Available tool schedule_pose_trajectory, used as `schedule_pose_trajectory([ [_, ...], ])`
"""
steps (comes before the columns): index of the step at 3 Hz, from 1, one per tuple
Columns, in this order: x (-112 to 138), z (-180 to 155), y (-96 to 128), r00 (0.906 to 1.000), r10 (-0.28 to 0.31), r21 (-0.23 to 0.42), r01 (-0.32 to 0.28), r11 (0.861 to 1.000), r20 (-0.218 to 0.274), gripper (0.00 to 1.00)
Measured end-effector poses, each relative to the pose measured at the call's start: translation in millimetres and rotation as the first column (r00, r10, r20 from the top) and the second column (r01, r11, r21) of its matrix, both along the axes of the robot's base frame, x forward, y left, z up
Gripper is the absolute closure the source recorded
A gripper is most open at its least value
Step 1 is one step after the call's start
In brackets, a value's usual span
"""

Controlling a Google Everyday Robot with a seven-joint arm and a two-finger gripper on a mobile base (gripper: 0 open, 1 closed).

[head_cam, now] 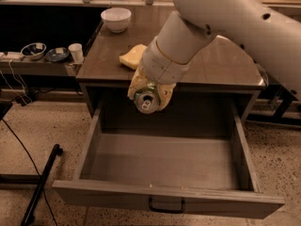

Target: Place green can into top drawer

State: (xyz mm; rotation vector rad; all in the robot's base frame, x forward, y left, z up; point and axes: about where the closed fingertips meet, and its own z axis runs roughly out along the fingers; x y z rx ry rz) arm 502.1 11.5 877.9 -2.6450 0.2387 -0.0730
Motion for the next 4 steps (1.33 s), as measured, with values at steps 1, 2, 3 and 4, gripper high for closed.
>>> schedule_pose_trajectory([
  [1,0.0,-38.3,-6.9,0.9995,-0.025,0.019,0.025,1.000,0.021,1.00],
  [2,-10.4,-101.1,-25.9,0.9966,-0.052,0.012,0.051,0.999,0.064,1.00],
  [3,-20.8,-169.8,-27.9,0.9962,-0.052,-0.015,0.053,0.998,0.070,1.00],
  [4,-22.4,-213.9,-17.3,0.9995,-0.026,-0.006,0.026,1.000,0.018,1.00],
])
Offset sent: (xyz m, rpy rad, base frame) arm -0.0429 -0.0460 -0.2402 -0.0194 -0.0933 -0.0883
